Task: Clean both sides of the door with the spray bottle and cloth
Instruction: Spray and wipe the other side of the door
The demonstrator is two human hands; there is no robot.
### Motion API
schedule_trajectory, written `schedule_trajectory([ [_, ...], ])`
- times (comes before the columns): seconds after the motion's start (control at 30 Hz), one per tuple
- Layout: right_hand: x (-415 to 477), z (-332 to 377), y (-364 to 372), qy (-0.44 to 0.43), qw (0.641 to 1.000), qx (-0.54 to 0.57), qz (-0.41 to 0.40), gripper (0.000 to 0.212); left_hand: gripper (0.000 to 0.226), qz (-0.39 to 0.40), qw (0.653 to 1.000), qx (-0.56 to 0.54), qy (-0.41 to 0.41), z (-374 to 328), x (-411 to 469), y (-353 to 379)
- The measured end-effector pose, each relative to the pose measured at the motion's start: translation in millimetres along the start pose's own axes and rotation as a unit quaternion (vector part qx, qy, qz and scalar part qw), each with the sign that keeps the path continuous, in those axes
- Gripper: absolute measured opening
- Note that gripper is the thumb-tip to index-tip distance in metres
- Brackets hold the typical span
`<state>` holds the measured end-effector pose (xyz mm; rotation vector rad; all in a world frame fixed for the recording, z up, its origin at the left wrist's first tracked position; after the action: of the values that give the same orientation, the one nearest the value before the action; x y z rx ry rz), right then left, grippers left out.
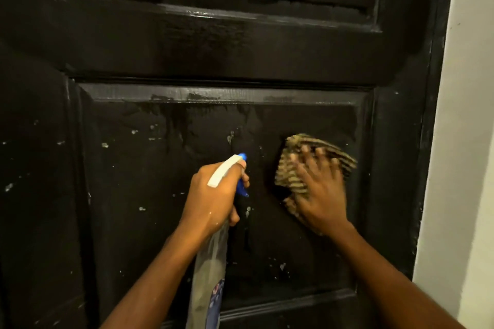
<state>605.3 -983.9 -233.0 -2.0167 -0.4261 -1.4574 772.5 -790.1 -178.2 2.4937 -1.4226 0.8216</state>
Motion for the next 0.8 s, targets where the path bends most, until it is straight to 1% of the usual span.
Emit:
schedule_trajectory([
  [0.07,6,-35,-6,0.133,0.991,0.018,-0.013,0.076,0.037,0.005,1.000,-0.006,0.003,0,-2,7],
  [0.13,35,-49,-18,0.288,0.955,0.060,-0.041,0.074,0.034,0.013,1.000,0.002,0.008,1,-1,10],
  [0.17,53,-46,-25,0.346,0.933,0.076,-0.060,0.074,0.034,0.015,1.000,0.004,0.009,2,-1,10],
  [0.2,72,-38,-31,0.383,0.917,0.080,-0.073,0.074,0.034,0.015,1.000,0.001,0.011,3,-1,8],
  [0.23,87,-25,-34,0.391,0.914,0.074,-0.078,0.075,0.035,0.012,1.000,-0.004,0.014,4,-1,6],
  [0.27,100,-8,-34,0.364,0.926,0.062,-0.075,0.074,0.037,0.008,1.000,-0.008,0.019,4,0,3],
  [0.3,106,11,-31,0.307,0.948,0.048,-0.067,0.073,0.038,0.000,1.000,-0.012,0.024,4,-1,-1],
  [0.37,99,53,-19,0.155,0.987,0.028,-0.042,0.074,0.040,-0.017,0.999,-0.014,0.031,2,-1,-9],
  [0.43,73,72,-7,0.035,0.999,0.017,-0.018,0.074,0.038,-0.025,0.999,-0.003,0.034,2,-3,-15],
  [0.47,56,71,-1,0.000,1.000,0.012,-0.011,0.074,0.037,-0.025,0.999,0.004,0.033,1,-4,-17],
  [0.5,40,64,2,-0.016,1.000,0.005,-0.010,0.074,0.036,-0.024,0.999,0.007,0.026,1,-5,-20],
  [0.53,25,53,3,-0.014,1.000,0.002,-0.009,0.073,0.036,-0.022,1.000,0.006,0.017,1,-6,-23],
  [0.57,15,39,3,0.010,1.000,0.003,-0.008,0.074,0.036,-0.019,1.000,0.001,0.006,1,-5,-25],
  [0.6,11,26,1,0.052,0.999,0.009,-0.004,0.075,0.036,-0.016,1.000,-0.002,-0.004,3,-6,-31],
  [0.67,18,3,-6,0.164,0.986,0.033,0.000,0.075,0.038,-0.014,1.000,0.000,-0.020,3,-5,-34],
  [0.73,43,7,-14,0.249,0.967,0.047,-0.013,0.075,0.039,-0.018,0.999,0.007,-0.034,3,-5,-42],
  [0.8,75,29,-23,0.287,0.956,0.044,-0.034,0.075,0.039,-0.021,0.999,0.003,-0.043,3,-7,-50],
])
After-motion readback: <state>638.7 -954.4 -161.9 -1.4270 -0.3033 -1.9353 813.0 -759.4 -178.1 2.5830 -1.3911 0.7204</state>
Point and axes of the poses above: each hand's wrist, its own x-axis towards the middle knuckle, its own y-axis out of the palm, z = x × y, the point moved 5 cm from there along x, towards the middle knuckle, and after that the axes turned 1 degree about -z, right-handed, at the moved point
